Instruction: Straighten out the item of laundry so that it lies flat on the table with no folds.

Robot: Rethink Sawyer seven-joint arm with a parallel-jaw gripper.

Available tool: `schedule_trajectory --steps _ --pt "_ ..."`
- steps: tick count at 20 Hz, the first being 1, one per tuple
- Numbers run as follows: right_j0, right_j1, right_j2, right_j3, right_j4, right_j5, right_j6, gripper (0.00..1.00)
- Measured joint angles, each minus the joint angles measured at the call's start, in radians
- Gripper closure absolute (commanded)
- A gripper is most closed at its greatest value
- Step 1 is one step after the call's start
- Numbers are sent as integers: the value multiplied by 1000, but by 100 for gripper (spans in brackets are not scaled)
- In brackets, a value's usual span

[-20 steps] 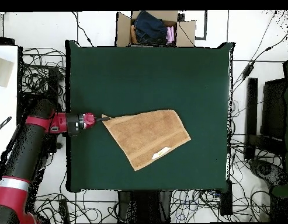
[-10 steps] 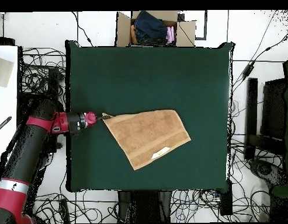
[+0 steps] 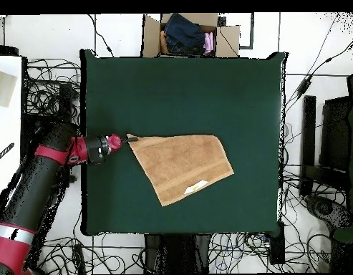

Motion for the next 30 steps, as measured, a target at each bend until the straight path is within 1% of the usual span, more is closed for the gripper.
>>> schedule_trajectory --steps 7,30 --pt "0 -16 1 18 0 -2 0 100" --pt "1 -17 1 22 0 -2 0 100"
